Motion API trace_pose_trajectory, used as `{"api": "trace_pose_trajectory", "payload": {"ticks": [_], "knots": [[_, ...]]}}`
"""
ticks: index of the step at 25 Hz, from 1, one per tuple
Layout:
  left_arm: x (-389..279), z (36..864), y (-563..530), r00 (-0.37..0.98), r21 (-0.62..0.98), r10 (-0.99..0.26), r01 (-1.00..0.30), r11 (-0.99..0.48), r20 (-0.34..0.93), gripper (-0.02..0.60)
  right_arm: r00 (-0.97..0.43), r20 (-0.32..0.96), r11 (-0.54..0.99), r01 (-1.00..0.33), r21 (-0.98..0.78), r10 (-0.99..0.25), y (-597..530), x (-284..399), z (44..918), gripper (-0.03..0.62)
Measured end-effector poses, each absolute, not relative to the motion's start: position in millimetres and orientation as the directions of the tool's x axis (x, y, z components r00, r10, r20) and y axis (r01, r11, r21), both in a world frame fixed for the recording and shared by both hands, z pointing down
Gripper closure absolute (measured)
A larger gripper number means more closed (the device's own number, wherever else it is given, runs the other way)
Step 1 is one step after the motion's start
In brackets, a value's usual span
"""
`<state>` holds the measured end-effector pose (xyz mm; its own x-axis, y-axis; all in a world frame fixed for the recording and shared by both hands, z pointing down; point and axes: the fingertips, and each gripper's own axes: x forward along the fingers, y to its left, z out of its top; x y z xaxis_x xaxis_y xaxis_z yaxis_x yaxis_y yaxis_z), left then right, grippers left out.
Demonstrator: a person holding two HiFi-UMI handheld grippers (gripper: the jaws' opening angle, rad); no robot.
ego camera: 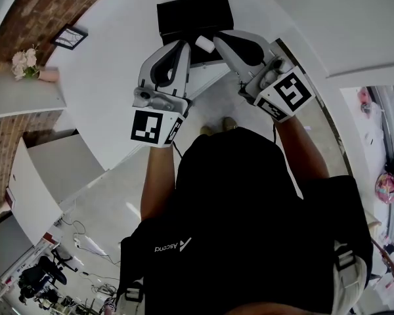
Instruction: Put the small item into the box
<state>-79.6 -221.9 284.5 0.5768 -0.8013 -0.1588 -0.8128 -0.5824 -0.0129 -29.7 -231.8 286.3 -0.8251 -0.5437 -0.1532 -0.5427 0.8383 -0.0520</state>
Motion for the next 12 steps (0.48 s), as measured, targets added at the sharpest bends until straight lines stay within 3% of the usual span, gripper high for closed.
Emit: {"api": "trace_pose_trajectory", "payload": {"ticks": [12], "knots": [[-78.0,281.8,-213.9,0.567,-0.024,-0.810,-0.821,-0.570,-0.151,0.583,-0.833,-0.142,0.843,-0.537,-0.030,-0.535,-226.3,-25.2,287.1,0.593]]}}
